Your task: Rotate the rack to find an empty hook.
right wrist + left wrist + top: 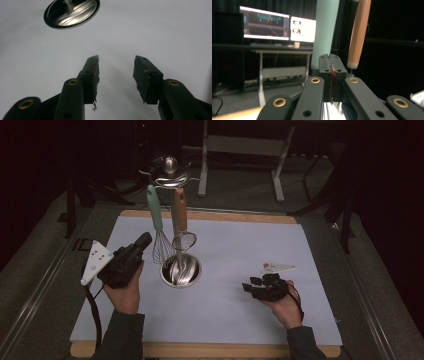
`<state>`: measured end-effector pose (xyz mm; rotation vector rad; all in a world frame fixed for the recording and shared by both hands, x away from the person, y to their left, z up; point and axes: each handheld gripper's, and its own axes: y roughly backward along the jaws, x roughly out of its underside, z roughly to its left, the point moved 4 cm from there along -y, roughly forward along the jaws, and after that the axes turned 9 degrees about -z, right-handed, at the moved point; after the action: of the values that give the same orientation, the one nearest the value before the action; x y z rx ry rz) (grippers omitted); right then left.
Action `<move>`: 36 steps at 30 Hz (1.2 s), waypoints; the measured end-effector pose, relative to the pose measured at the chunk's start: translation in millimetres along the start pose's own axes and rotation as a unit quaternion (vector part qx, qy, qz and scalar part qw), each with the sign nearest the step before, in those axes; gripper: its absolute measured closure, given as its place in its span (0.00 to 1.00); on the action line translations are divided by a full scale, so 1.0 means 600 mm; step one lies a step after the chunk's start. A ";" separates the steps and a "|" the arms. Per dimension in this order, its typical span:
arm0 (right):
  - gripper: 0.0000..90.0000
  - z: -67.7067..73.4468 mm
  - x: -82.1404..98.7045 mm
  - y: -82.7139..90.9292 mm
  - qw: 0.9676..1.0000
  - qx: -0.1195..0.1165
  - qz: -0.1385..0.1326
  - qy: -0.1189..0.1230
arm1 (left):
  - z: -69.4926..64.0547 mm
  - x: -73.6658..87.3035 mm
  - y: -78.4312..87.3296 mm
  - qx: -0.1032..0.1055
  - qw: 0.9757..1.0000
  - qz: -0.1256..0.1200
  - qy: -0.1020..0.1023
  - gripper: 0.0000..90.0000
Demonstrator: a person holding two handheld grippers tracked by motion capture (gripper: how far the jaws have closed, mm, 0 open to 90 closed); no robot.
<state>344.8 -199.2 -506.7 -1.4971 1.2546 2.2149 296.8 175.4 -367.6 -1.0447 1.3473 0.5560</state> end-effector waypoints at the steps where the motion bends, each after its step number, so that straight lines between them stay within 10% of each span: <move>1: 0.61 -0.001 0.000 0.001 1.000 0.001 0.000 0.000 | -0.003 -0.009 -0.005 0.002 1.000 -0.006 -0.001 1.00; 16: 0.61 -0.012 0.004 0.009 1.000 0.005 -0.004 -0.013 | -0.030 -0.120 -0.065 0.023 0.997 -0.067 -0.036 0.99; 36: 0.61 -0.012 0.005 0.009 1.000 0.002 -0.003 -0.018 | -0.010 -0.136 -0.081 0.016 0.998 -0.036 -0.055 0.99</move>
<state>345.2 -208.7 -507.4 -1.4513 1.2403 2.2237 318.5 166.6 -275.6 -1.0187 1.2143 0.5295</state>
